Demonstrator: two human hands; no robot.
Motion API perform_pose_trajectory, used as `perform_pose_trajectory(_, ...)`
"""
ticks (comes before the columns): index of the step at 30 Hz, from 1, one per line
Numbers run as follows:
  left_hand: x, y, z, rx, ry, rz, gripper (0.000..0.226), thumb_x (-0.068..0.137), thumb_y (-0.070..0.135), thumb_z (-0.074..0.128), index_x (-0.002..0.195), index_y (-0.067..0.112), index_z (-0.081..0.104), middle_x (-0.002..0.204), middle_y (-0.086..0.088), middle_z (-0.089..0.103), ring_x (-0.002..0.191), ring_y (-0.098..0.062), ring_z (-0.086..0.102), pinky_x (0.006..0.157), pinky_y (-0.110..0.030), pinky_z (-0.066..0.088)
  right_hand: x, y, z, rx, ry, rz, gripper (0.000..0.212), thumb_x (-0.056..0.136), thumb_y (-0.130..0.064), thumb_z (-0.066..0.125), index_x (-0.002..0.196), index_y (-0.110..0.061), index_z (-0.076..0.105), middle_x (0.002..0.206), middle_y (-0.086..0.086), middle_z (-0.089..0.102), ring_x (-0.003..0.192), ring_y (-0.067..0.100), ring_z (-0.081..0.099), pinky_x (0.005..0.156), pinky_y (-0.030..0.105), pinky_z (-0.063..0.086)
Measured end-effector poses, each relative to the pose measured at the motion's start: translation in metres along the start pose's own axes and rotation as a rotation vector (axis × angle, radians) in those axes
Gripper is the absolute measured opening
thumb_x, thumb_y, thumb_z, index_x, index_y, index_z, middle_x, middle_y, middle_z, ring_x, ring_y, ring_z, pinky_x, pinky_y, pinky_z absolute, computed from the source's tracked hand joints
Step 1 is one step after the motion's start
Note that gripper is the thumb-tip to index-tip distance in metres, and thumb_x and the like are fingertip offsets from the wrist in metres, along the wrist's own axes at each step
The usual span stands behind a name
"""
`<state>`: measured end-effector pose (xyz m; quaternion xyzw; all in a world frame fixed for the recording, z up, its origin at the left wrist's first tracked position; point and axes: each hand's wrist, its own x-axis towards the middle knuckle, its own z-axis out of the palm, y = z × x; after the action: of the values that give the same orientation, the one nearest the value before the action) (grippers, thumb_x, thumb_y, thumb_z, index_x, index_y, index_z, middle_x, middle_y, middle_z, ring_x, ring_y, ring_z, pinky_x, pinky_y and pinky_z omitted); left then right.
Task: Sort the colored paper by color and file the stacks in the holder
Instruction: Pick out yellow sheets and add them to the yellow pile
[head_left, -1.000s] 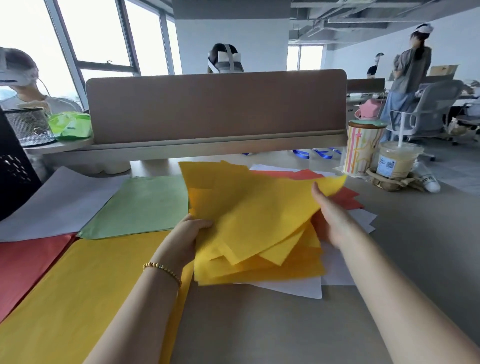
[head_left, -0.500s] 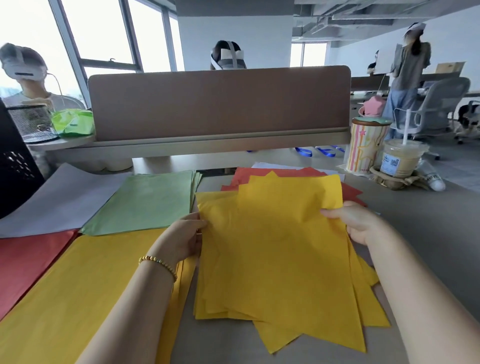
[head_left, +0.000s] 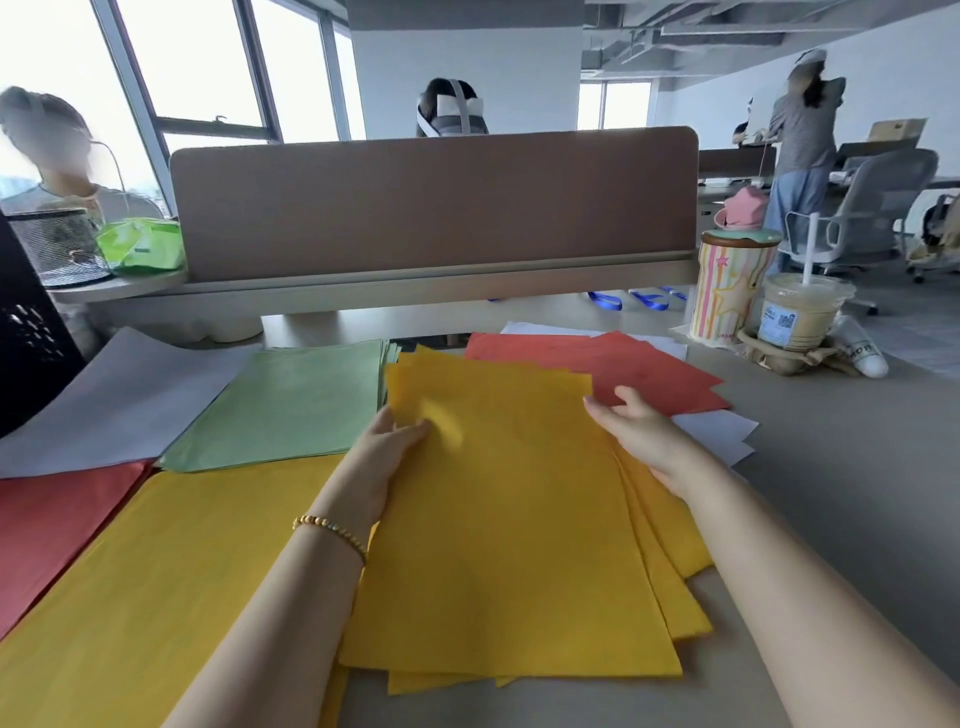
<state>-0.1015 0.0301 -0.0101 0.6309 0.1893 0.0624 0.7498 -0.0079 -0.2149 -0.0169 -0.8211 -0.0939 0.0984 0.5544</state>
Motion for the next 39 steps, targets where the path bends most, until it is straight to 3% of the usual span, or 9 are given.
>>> perform_pose_trajectory(5, 0.007, -0.003, -0.004, -0.133, 0.049, -0.154, 0.08, 0.078, 0.054, 0.064, 0.137, 0.007, 0.039, 0.127, -0.016, 0.055, 0.11, -0.035, 0.058, 0.089, -0.047, 0.05, 0.001, -0.003, 0.003, 0.15, -0.062, 0.029, 0.088, 0.077, -0.066, 0.055, 0.143, -0.011, 0.035, 0.147, 0.002, 0.039, 0.134, 0.018, 0.038, 0.113, 0.037, 0.03)
perform_pose_trajectory(8, 0.011, -0.007, 0.001, 0.031, 0.111, -0.149, 0.054, 0.086, 0.022, 0.065, 0.13, 0.005, 0.04, 0.12, -0.021, 0.054, 0.104, -0.034, 0.059, 0.076, -0.043, 0.054, 0.008, -0.001, 0.003, 0.14, -0.042, 0.119, 0.101, 0.062, -0.076, 0.062, 0.13, -0.002, 0.051, 0.129, 0.012, 0.058, 0.115, 0.027, 0.057, 0.102, 0.04, 0.044)
perform_pose_trajectory(13, 0.003, -0.003, 0.003, 0.252, 0.116, -0.112, 0.008, 0.092, 0.009, 0.056, 0.097, 0.004, 0.051, 0.088, -0.016, 0.058, 0.071, -0.025, 0.059, 0.053, -0.03, 0.054, 0.002, 0.003, -0.016, 0.074, -0.1, 0.255, 0.049, 0.094, -0.033, 0.054, 0.126, 0.003, 0.051, 0.117, 0.016, 0.062, 0.101, 0.028, 0.06, 0.071, 0.03, 0.05)
perform_pose_trajectory(18, -0.009, 0.007, 0.013, 0.357, 0.064, 0.226, 0.015, 0.096, 0.011, 0.048, 0.107, 0.021, 0.05, 0.106, -0.009, 0.062, 0.095, -0.027, 0.062, 0.085, -0.043, 0.054, -0.008, -0.005, -0.014, -0.018, -0.127, 0.251, 0.024, 0.09, -0.031, 0.061, 0.099, -0.009, 0.066, 0.096, 0.011, 0.07, 0.084, 0.022, 0.066, 0.071, 0.029, 0.052)
perform_pose_trajectory(23, -0.018, 0.03, 0.018, 0.259, 0.21, 0.501, 0.007, 0.097, 0.023, 0.048, 0.091, 0.024, 0.051, 0.096, -0.005, 0.061, 0.093, -0.027, 0.06, 0.089, -0.047, 0.05, -0.018, -0.02, -0.011, 0.179, -0.163, 0.138, 0.026, 0.09, -0.021, 0.06, 0.112, -0.006, 0.064, 0.105, 0.012, 0.069, 0.09, 0.023, 0.067, 0.079, 0.035, 0.057)
perform_pose_trajectory(27, -0.035, 0.066, 0.024, 0.223, 0.159, 0.633, 0.011, 0.096, 0.022, 0.051, 0.086, 0.023, 0.055, 0.087, -0.001, 0.064, 0.079, -0.024, 0.062, 0.081, -0.041, 0.052, -0.024, -0.051, -0.007, 0.106, 0.112, -0.054, 0.028, 0.092, -0.022, 0.058, 0.116, -0.009, 0.063, 0.108, 0.01, 0.068, 0.101, 0.03, 0.065, 0.097, 0.046, 0.048)
perform_pose_trajectory(31, -0.055, 0.101, 0.033, 0.219, 0.074, 0.723, 0.019, 0.096, 0.018, 0.05, 0.081, 0.026, 0.057, 0.088, -0.006, 0.061, 0.081, -0.022, 0.056, 0.08, -0.047, 0.052, -0.038, -0.09, -0.005, 0.131, 0.308, -0.222, 0.029, 0.096, -0.028, 0.049, 0.107, -0.005, 0.062, 0.114, 0.022, 0.064, 0.108, 0.038, 0.059, 0.079, 0.03, 0.044)
perform_pose_trajectory(34, -0.066, 0.114, 0.038, 0.141, 0.147, 0.804, 0.024, 0.097, 0.019, 0.047, 0.076, 0.026, 0.054, 0.08, -0.003, 0.056, 0.076, -0.02, 0.051, 0.068, -0.034, 0.045, -0.053, -0.111, -0.004, 0.165, 0.365, -0.336, 0.038, 0.097, -0.033, 0.046, 0.11, -0.001, 0.06, 0.117, 0.027, 0.058, 0.099, 0.037, 0.06, 0.072, 0.029, 0.037)
perform_pose_trajectory(39, -0.068, 0.107, 0.033, 0.091, 0.181, 0.808, 0.008, 0.094, 0.028, 0.053, 0.094, 0.02, 0.053, 0.084, 0.004, 0.059, 0.075, -0.014, 0.056, 0.068, -0.03, 0.05, -0.076, -0.118, -0.008, 0.153, 0.418, -0.462, 0.036, 0.093, -0.045, 0.048, 0.114, -0.017, 0.057, 0.104, -0.001, 0.058, 0.097, 0.014, 0.053, 0.068, 0.025, 0.039)
